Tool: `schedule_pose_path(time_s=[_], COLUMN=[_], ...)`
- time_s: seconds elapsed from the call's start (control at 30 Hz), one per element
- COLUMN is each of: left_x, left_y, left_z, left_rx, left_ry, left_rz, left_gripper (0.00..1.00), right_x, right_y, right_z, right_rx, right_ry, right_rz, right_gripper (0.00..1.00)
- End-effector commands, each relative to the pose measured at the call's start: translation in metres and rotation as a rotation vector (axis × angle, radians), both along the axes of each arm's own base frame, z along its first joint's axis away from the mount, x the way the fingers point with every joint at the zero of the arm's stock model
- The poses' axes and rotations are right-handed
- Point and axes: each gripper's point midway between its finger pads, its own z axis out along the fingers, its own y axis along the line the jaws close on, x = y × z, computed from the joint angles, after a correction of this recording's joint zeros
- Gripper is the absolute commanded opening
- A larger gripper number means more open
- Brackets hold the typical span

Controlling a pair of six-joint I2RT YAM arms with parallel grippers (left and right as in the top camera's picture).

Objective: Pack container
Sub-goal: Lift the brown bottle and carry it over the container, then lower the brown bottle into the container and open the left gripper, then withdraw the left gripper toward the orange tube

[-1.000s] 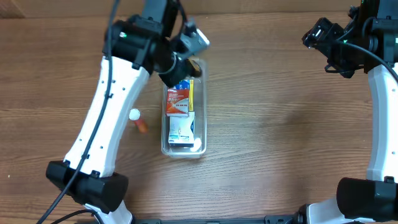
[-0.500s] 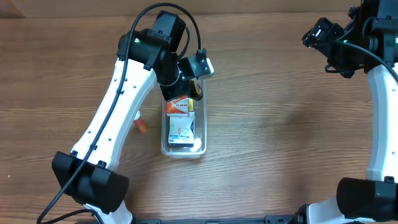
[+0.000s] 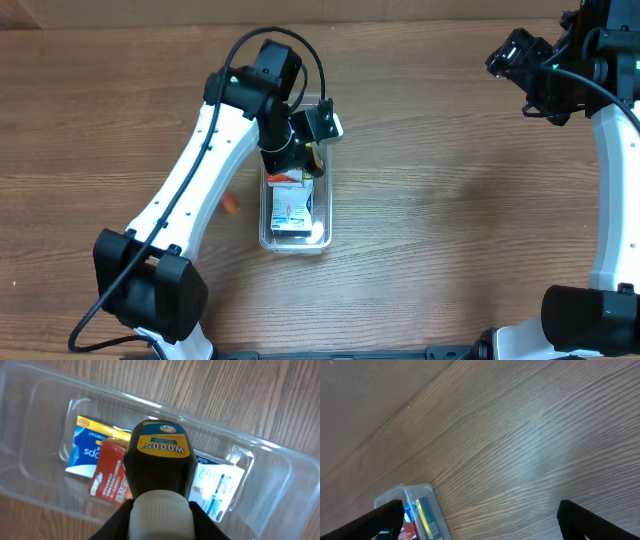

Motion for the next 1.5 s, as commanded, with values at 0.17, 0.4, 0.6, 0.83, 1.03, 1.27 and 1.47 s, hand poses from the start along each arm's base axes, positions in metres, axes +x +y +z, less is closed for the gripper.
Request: schedule_pose_path(time_s=[0.17, 0.4, 0.6, 0.83, 1.03, 1.27, 1.47], left_x=[-0.011, -0.012, -0.013, -0.01, -0.009, 0.013, 0.011], left_y=[-0.012, -0.027, -0.027, -0.029, -0.029, -0.027, -0.001], left_z=[-0.026, -0.032, -0.035, -0.034, -0.033, 0.017, 0.106], left_rx=[-0.062, -0.15, -0.156, -0.165, -0.165, -0.176, -0.178], left_ry=[0.027, 0.034, 0.041, 0.036, 0.036, 0.004, -0.043], left_rz=[-0.047, -0.065, -0.06, -0.032, -0.025, 0.186, 0.313], left_gripper=[0.04, 0.04, 0.16, 0.65, 1.0, 1.0, 0.95], right_x=[0.0, 0.0, 0.0, 0.0, 0.0, 0.0, 0.0], right_y=[0.002, 0.002, 0.002, 0.002, 0.002, 0.002, 0.002], right_z=[0.006, 0.006, 0.006, 0.006, 0.006, 0.006, 0.006], right_rx=[-0.001, -0.001, -0.001, -0.001, -0.001, -0.001, -0.001], right_ry=[-0.02, -0.02, -0.02, -0.02, -0.02, -0.02, -0.02], right_rz=[0.01, 0.01, 0.01, 0.01, 0.01, 0.01, 0.01], right_gripper=[1.0, 1.0, 1.0, 1.0, 1.0, 1.0, 1.0])
